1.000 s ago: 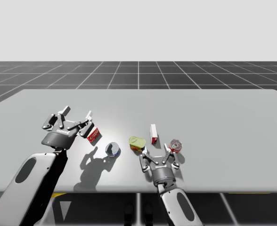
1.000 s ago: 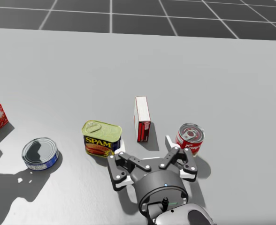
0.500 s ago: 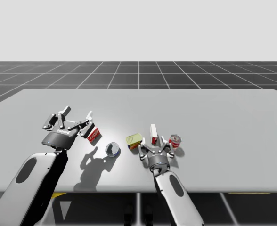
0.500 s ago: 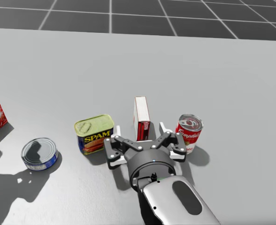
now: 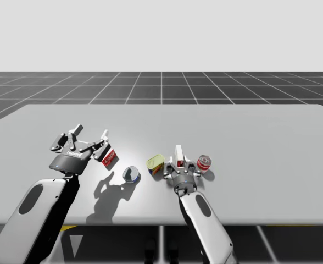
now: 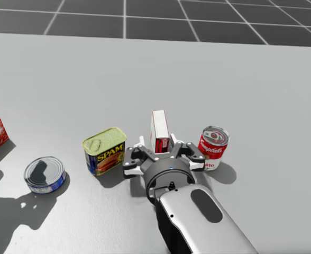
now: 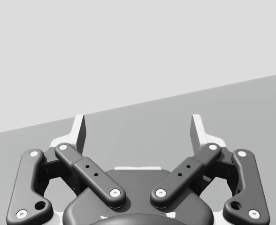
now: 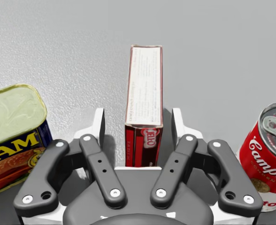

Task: Pick up the pudding box and lift it.

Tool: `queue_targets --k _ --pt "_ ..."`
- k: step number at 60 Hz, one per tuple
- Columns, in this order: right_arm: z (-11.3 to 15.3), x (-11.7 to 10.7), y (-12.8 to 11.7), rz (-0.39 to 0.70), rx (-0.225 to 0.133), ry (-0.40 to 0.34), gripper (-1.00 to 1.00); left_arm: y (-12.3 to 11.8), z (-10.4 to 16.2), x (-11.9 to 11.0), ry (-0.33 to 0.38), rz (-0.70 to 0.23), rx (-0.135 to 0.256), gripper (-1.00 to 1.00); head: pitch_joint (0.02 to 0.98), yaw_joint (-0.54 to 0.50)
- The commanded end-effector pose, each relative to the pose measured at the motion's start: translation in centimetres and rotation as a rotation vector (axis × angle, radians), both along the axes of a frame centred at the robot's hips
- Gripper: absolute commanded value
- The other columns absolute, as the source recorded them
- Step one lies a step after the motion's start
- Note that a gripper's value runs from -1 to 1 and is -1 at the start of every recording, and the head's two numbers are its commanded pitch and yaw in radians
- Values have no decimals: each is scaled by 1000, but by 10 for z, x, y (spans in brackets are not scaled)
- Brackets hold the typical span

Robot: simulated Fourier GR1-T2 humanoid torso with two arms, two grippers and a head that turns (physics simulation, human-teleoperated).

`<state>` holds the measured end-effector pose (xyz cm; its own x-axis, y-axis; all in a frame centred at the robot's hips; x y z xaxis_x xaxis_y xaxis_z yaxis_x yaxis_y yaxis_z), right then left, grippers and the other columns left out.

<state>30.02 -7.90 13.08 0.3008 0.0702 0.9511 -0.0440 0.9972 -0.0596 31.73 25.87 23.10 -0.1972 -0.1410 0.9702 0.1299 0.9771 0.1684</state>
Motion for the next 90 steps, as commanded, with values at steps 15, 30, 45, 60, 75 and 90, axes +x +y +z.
queue_targets --k 15,30,45,60,75,90 --pt "-11 -3 -10 -45 14 76 1000 0 -1 0 2 0 1 -1000 740 -131" --pt "-12 -3 -11 -48 13 61 1000 -1 -1 0 2 1 2 -1000 556 -119" --pt "-12 -4 -10 -45 10 46 1000 -2 -2 -1 2 1 3 -1000 454 -124" --pt "6 -13 -6 -19 31 -50 1000 -2 -3 0 3 3 3 -1000 445 -130" --pt "58 -30 2 33 27 -187 1000 -2 -3 0 3 6 1 -1000 460 -137" --pt "110 -41 -1 42 26 -337 1000 -2 -2 -1 2 6 -1 -1000 462 -138"
